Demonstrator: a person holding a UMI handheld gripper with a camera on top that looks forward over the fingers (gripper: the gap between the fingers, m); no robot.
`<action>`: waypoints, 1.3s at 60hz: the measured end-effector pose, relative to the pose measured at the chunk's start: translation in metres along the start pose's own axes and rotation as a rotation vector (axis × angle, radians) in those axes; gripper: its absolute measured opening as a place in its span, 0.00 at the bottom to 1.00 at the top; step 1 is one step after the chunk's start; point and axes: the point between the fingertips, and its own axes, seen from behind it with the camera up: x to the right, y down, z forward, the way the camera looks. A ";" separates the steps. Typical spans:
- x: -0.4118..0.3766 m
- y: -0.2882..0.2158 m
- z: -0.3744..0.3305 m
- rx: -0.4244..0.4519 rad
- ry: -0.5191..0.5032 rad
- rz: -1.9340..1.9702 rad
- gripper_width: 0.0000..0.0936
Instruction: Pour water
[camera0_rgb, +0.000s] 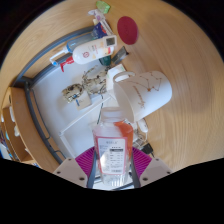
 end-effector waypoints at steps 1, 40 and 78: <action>0.001 0.000 0.000 -0.002 0.004 -0.002 0.58; -0.163 -0.073 -0.046 0.160 0.047 -1.706 0.59; -0.055 -0.255 -0.031 0.191 0.278 -1.896 0.60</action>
